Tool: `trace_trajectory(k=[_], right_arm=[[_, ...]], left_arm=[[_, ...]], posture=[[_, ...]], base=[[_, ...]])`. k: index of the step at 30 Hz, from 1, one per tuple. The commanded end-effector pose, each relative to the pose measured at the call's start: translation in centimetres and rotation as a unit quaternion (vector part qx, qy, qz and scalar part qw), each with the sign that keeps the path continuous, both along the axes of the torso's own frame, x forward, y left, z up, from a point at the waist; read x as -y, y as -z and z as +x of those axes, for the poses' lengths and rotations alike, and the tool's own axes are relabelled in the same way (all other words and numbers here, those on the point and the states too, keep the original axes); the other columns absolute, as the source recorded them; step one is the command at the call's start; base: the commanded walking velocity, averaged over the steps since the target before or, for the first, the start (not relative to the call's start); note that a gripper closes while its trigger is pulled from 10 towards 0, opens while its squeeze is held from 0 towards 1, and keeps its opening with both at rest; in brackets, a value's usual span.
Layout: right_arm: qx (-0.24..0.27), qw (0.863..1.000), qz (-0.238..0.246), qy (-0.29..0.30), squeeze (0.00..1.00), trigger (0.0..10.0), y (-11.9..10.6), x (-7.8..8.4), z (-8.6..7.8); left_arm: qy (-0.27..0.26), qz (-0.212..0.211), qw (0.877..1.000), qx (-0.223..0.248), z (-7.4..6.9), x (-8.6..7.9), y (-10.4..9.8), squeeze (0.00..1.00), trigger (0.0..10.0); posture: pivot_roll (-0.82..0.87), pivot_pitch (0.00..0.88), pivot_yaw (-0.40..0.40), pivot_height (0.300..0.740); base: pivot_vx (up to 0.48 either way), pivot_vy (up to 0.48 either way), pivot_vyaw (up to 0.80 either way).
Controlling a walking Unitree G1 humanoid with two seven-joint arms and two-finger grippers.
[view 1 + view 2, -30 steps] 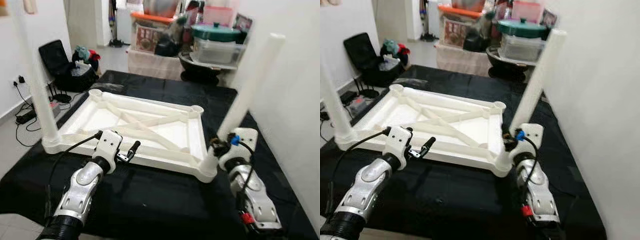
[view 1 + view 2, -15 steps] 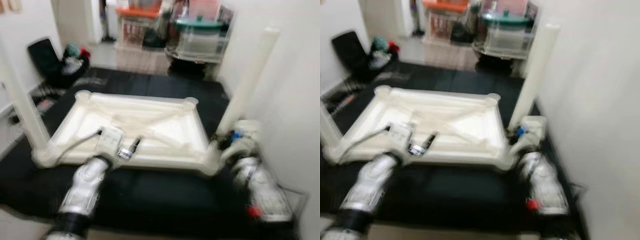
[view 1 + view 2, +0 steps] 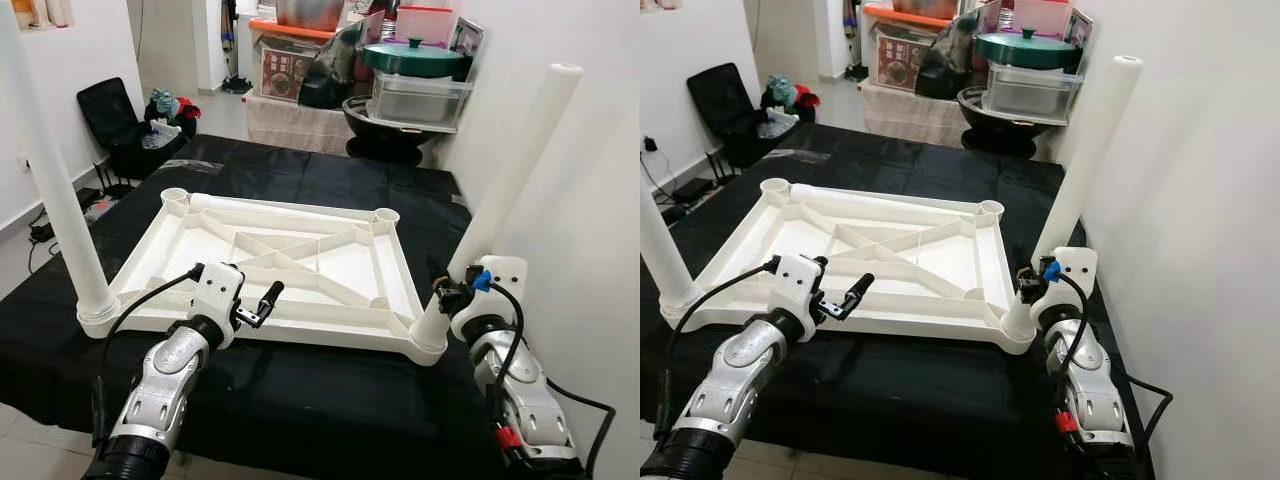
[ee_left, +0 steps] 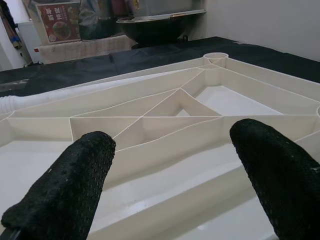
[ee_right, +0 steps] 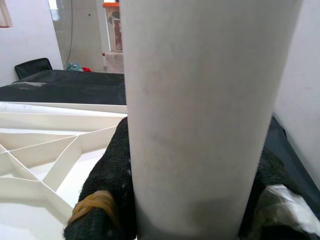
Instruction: Building children table
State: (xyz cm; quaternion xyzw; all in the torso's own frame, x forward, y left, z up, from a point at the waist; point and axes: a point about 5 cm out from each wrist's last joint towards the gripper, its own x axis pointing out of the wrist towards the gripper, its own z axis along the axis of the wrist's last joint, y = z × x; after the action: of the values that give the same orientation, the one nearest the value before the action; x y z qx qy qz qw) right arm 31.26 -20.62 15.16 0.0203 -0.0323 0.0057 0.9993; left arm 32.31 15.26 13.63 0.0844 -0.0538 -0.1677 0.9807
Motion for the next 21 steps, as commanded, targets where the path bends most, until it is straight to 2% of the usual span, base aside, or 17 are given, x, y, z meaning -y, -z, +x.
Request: trace_trajectory(k=[1, 6, 11, 12, 19, 21], right_arm=[[-0.079, 0.997, 0.000, 0.021, 0.00, 10.0, 3.2, 0.9, -0.6], [-0.080, 0.997, 0.002, 0.021, 0.00, 10.0, 3.1, 0.8, -0.6], [-0.082, 0.996, 0.004, 0.029, 0.00, 10.0, 3.1, 1.3, -0.5], [-0.082, 0.996, 0.004, 0.029, 0.00, 10.0, 3.1, 1.3, -0.5], [-0.082, 0.996, 0.008, 0.028, 0.00, 10.0, 3.0, 1.3, -0.1], [-0.081, 0.996, 0.008, 0.029, 0.00, 10.0, 2.9, 1.5, -0.1]], left_arm=[[0.003, -0.003, 1.000, -0.010, -0.3, 0.0, 0.4, 0.00, 10.0], [0.002, -0.005, 1.000, -0.018, -0.7, -0.2, 0.7, 0.00, 10.0], [-0.031, -0.001, 0.998, -0.048, -2.9, -2.5, 2.5, 0.00, 10.0], [-0.031, -0.001, 0.998, -0.048, -2.9, -2.5, 2.5, 0.00, 10.0], [-0.044, 0.006, 0.998, -0.051, -3.1, -3.5, 2.6, 0.00, 10.0], [-0.049, 0.009, 0.997, -0.050, -3.1, -4.0, 2.5, 0.00, 10.0]], posture=[[0.04, 0.000, -0.113, 0.740], [0.05, 0.000, -0.114, 0.740], [0.06, 0.000, -0.122, 0.740], [0.06, 0.000, -0.122, 0.740], [0.06, 0.000, -0.128, 0.740], [0.06, 0.000, -0.129, 0.740]], base=[[0.000, 0.000, 0.00], [0.000, 0.000, 0.00], [0.000, 0.000, 0.00], [0.000, 0.000, 0.00], [0.000, 0.000, -0.67], [0.000, 0.277, -0.80]])
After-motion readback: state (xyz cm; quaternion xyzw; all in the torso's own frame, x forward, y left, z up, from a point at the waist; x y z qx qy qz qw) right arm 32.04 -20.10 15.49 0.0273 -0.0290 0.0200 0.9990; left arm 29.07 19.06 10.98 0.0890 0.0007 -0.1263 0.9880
